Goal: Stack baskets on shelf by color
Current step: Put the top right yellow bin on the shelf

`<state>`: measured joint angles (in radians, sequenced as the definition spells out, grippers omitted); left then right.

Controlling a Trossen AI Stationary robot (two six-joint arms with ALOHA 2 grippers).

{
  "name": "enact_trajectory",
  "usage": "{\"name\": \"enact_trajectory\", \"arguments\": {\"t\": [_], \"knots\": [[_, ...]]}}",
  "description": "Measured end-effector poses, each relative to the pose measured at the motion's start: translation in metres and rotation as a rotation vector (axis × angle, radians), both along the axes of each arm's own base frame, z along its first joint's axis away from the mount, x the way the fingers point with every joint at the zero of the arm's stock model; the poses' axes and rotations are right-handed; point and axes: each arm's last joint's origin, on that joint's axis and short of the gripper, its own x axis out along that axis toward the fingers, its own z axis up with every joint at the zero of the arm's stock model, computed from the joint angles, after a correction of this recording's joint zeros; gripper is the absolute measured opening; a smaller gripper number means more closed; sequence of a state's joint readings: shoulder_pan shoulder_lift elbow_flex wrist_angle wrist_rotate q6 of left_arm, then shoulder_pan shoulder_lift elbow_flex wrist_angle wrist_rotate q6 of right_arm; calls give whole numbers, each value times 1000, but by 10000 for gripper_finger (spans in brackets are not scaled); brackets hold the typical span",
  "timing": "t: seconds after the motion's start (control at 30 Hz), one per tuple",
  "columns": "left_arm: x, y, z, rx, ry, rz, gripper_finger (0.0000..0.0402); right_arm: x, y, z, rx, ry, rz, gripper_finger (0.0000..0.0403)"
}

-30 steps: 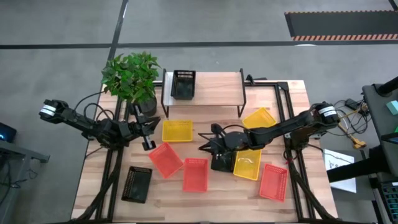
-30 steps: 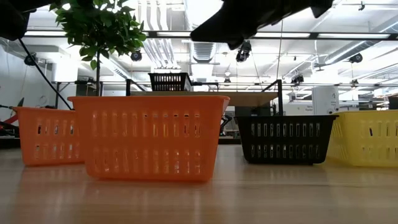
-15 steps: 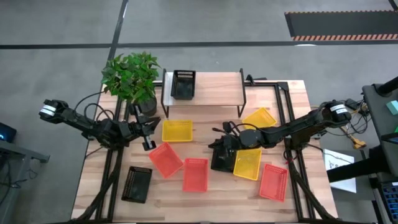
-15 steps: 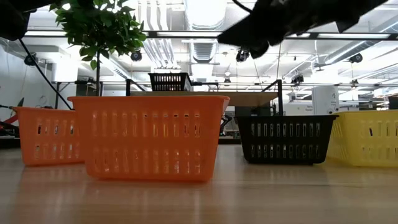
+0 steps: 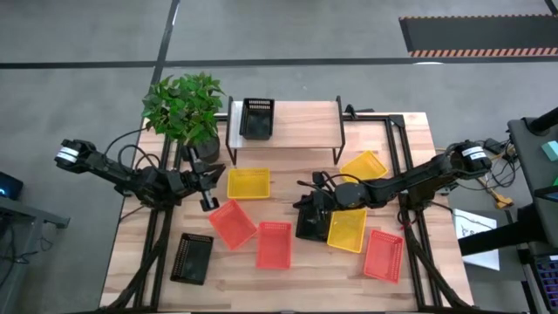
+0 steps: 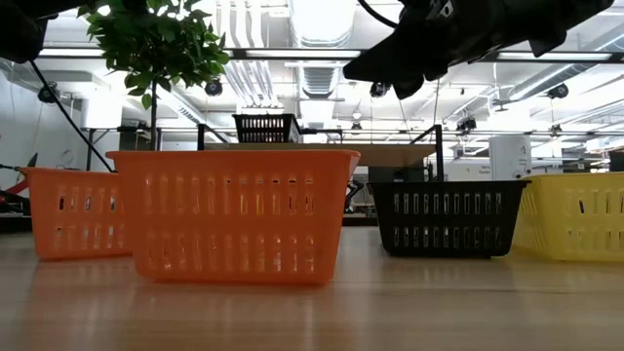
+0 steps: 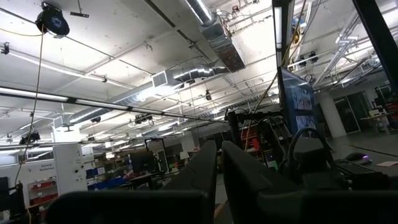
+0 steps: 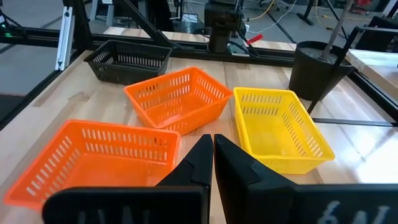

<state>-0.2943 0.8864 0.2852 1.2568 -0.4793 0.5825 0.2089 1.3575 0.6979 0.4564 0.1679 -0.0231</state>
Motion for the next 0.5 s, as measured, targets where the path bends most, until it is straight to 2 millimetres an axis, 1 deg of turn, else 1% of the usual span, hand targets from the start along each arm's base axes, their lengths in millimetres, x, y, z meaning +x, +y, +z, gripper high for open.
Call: {"name": "enact_trajectory", "arguments": {"t": [0.17, 0.5], "knots": [[0, 0, 0, 0, 1, 0, 10, 1, 0, -2, -6, 8, -5, 9], [0, 0, 0, 1, 1, 0, 10, 2, -2, -5, -14, 14, -69, 9]]}}
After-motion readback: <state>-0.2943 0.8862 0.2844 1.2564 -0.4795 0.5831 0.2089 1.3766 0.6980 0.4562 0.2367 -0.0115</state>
